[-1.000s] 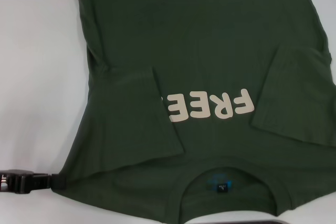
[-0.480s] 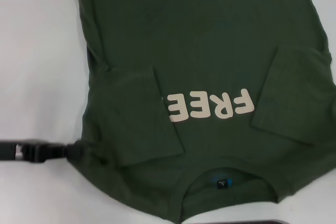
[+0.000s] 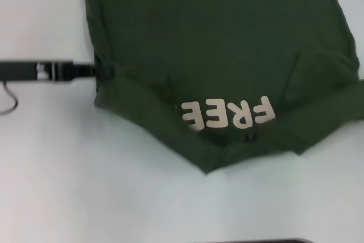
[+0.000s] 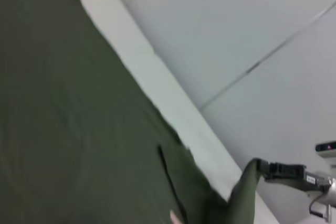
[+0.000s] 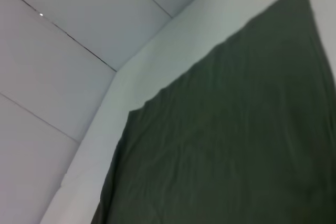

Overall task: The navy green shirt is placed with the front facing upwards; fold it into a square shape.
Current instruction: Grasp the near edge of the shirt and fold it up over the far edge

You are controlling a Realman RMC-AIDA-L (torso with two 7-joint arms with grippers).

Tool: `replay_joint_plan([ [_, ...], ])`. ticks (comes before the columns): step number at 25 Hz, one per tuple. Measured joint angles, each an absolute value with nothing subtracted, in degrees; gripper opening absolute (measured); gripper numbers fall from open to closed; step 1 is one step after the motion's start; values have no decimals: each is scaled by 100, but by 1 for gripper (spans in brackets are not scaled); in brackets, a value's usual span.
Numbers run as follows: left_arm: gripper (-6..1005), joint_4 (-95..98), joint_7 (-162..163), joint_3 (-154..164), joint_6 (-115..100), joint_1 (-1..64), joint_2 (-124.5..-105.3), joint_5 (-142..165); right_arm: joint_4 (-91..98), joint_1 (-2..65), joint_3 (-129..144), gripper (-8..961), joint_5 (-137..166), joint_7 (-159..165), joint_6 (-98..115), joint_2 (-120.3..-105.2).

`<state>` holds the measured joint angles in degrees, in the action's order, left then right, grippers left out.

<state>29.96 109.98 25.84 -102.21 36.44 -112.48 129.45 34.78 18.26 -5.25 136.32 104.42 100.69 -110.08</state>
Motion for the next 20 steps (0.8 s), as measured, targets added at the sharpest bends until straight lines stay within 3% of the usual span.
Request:
replay_joint_plan([
  [7, 4, 2948, 11177, 2494, -9452, 4190, -11235, 12845, 3483, 2535, -456, 44, 13623, 10728, 9507, -10929],
  [20, 5, 2935, 11292, 2490, -8046, 4587, -11338, 12447, 3481, 3406, -27, 45, 13458, 11117, 8196, -10882],
])
